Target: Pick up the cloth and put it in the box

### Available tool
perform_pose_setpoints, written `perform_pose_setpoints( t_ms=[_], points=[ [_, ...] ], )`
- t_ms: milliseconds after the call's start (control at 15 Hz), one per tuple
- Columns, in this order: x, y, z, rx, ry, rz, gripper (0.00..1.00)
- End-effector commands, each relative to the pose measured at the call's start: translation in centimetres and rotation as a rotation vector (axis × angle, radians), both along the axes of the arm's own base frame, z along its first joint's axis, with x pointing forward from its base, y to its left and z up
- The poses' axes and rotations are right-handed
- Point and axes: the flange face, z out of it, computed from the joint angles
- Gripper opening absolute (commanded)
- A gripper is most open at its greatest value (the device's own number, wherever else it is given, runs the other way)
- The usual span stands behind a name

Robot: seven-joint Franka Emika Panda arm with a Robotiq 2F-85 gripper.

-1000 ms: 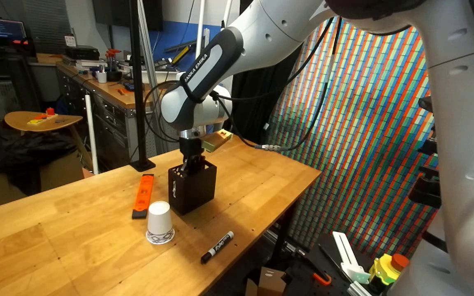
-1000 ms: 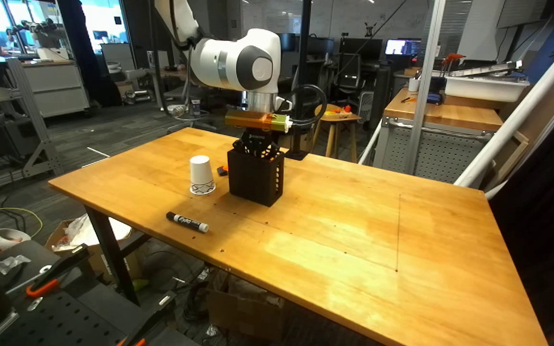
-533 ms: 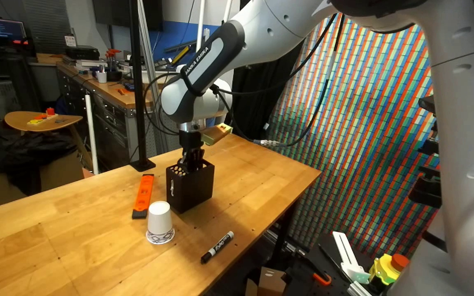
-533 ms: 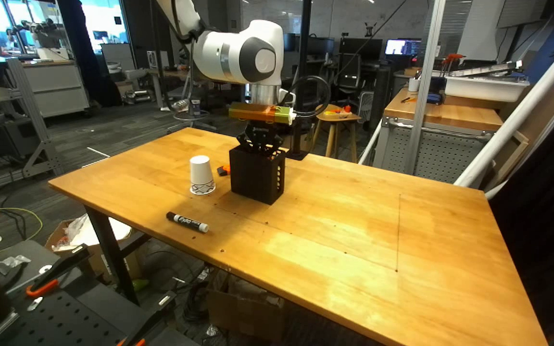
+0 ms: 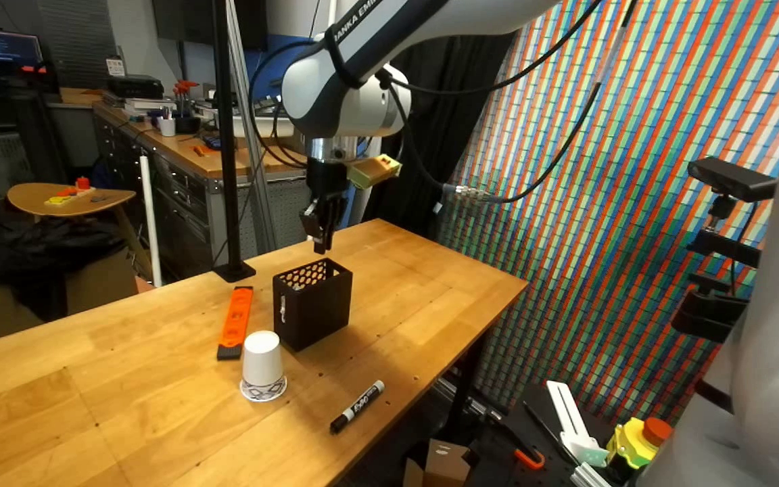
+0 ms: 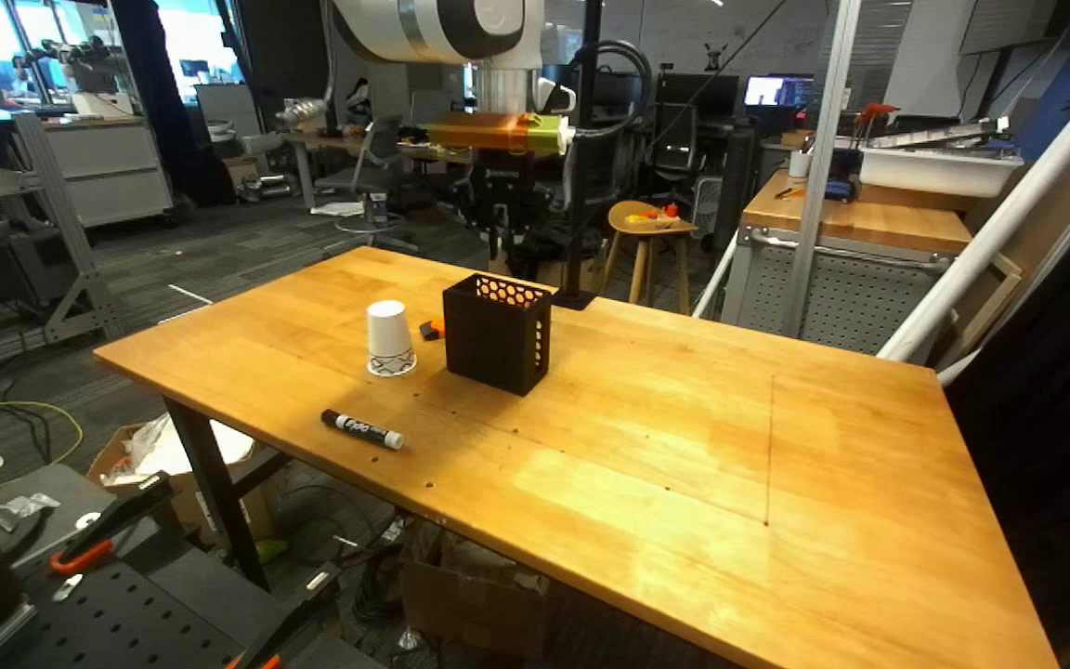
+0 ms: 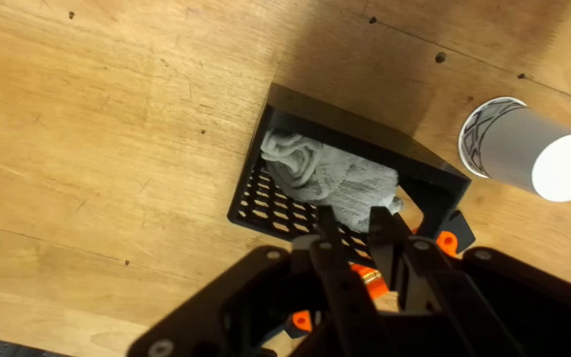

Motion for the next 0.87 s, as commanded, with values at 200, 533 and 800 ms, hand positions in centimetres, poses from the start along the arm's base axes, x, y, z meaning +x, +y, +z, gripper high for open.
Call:
perform_pose_setpoints(
  t_ms=[200, 533, 800],
  points=[
    [-1.37, 0.3, 1.19, 0.007, -0.006, 0.001, 0.33],
    [-1.52, 0.28, 0.91, 0.008, 0.0, 0.001, 0.34],
    [-1.52, 0.28, 0.91, 0.008, 0.0, 0.001, 0.34]
  ],
)
